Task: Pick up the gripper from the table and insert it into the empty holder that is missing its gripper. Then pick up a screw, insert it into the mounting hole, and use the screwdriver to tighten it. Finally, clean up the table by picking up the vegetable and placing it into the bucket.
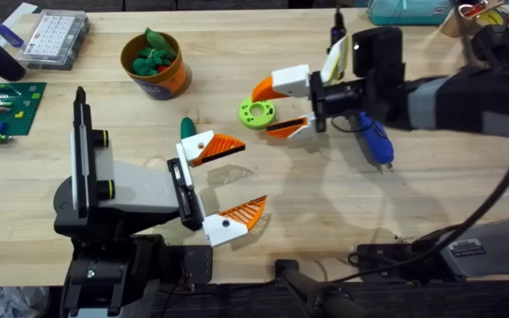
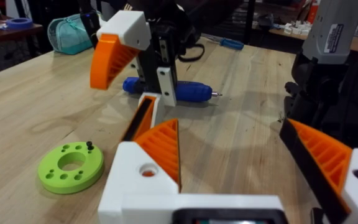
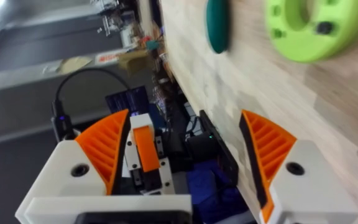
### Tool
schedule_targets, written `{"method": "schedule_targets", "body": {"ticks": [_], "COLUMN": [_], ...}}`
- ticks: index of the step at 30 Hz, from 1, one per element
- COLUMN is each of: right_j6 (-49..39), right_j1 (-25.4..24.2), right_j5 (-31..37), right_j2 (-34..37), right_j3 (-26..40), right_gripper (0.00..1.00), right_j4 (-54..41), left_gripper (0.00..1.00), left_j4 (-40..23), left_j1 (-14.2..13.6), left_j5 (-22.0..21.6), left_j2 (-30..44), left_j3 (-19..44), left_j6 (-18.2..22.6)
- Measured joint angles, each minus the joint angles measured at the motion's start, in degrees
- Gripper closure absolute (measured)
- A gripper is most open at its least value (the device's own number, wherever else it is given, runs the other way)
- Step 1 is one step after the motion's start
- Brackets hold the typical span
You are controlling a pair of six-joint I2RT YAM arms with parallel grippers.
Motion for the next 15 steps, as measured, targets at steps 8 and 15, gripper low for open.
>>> {"method": "schedule_targets", "body": {"ticks": [8, 15], "right_j6": [-2.54, -4.89], "right_j1": [-4.23, -3.14], "right_j5": [-1.12, -4.41], "right_j2": [-0.27, -0.25], "right_j3": [-0.09, -0.18], "right_gripper": [0.016, 0.031], "right_j4": [-5.31, 2.65], "left_gripper": [0.014, 0.013], "left_j4": [-0.93, -0.86], "left_j1": [0.0, 0.0], "left_j5": [-0.83, -1.31], "left_j2": [0.0, 0.0], "left_j3": [0.04, 0.04], "left_j6": [-0.04, -0.04]}}
